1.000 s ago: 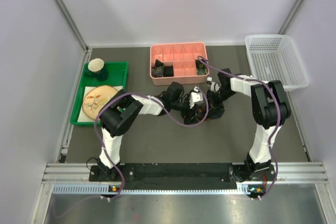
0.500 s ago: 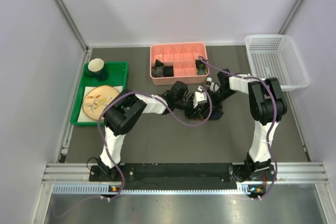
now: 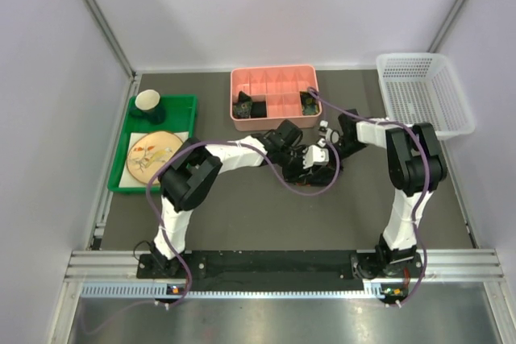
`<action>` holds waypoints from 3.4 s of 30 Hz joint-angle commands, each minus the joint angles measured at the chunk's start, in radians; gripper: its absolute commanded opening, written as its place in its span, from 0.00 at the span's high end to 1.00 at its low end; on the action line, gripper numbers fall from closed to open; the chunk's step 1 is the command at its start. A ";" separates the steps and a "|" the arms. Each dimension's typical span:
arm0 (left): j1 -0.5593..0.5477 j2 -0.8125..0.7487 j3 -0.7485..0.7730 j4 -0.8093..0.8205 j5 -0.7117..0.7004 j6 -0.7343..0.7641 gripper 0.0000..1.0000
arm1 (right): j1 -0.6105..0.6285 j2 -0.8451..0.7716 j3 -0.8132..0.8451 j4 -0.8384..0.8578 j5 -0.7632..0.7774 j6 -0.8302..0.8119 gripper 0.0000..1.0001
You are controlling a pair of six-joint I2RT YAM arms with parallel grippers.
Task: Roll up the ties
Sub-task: Roll the tie at the center of the board.
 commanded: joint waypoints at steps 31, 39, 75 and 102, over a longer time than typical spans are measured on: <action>-0.027 0.146 0.098 -0.344 -0.083 0.085 0.81 | 0.024 0.026 -0.028 0.141 -0.075 -0.004 1.00; -0.003 0.106 0.060 -0.296 -0.050 0.038 0.50 | 0.012 0.023 -0.041 0.135 0.044 -0.021 1.00; -0.012 -0.017 -0.115 -0.092 -0.137 0.034 0.73 | -0.022 -0.122 -0.017 0.104 -0.254 0.024 0.52; 0.040 -0.071 -0.112 -0.048 0.018 -0.001 0.29 | 0.044 -0.004 -0.051 0.143 -0.008 -0.066 1.00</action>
